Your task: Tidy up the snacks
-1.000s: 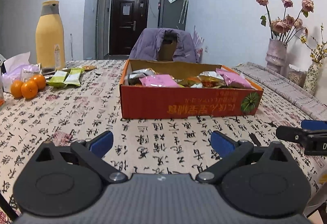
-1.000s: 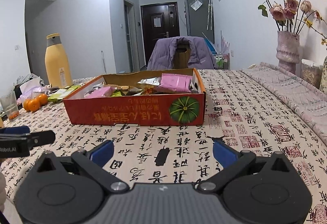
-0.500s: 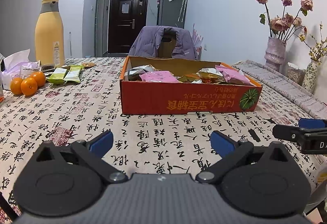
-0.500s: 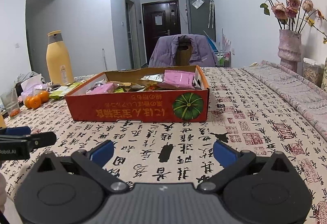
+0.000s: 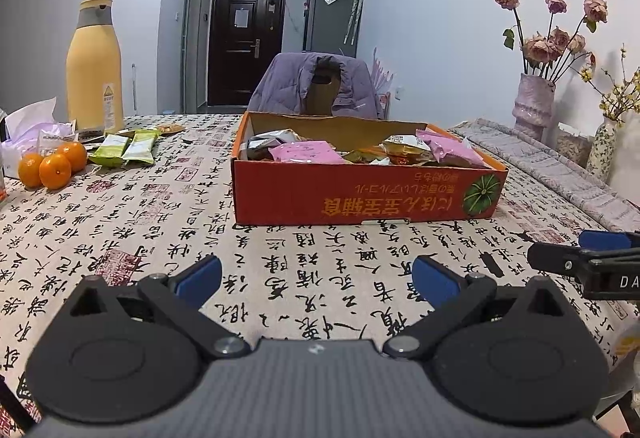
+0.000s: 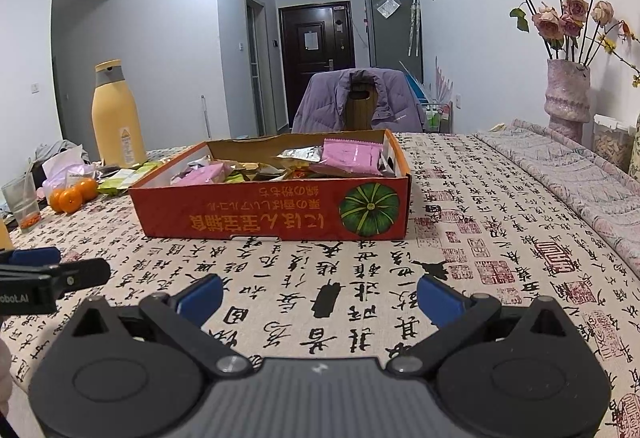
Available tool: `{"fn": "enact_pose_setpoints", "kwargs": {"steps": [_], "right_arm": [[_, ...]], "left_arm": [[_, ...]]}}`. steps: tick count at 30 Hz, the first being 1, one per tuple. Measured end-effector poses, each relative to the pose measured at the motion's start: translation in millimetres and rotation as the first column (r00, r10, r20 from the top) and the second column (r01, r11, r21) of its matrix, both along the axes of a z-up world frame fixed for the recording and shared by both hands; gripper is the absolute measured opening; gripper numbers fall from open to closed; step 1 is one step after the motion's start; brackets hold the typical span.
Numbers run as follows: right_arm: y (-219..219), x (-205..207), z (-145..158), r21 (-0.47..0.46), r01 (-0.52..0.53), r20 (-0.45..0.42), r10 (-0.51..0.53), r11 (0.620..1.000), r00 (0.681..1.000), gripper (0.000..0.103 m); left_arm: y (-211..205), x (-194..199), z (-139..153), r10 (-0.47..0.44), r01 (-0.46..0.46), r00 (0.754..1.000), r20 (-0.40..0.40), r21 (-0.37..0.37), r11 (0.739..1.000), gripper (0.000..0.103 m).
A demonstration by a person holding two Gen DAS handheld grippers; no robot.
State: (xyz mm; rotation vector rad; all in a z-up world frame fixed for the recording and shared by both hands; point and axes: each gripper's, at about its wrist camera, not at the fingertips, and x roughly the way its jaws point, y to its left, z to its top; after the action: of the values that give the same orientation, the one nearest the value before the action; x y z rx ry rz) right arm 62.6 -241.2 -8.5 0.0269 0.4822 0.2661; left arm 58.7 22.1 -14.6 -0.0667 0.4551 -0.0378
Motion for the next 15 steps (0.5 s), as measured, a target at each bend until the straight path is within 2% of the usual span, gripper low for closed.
{"fn": "enact_pose_setpoints", "kwargs": {"steps": [15], "right_arm": [[1.2,-0.8,0.2,-0.001,-0.001,0.002,0.001,1.0,1.0,0.103]], "left_arm": [[-1.7,-4.6,1.9,-0.008,0.008,1.0,0.006,-0.003,1.0,0.103]]}}
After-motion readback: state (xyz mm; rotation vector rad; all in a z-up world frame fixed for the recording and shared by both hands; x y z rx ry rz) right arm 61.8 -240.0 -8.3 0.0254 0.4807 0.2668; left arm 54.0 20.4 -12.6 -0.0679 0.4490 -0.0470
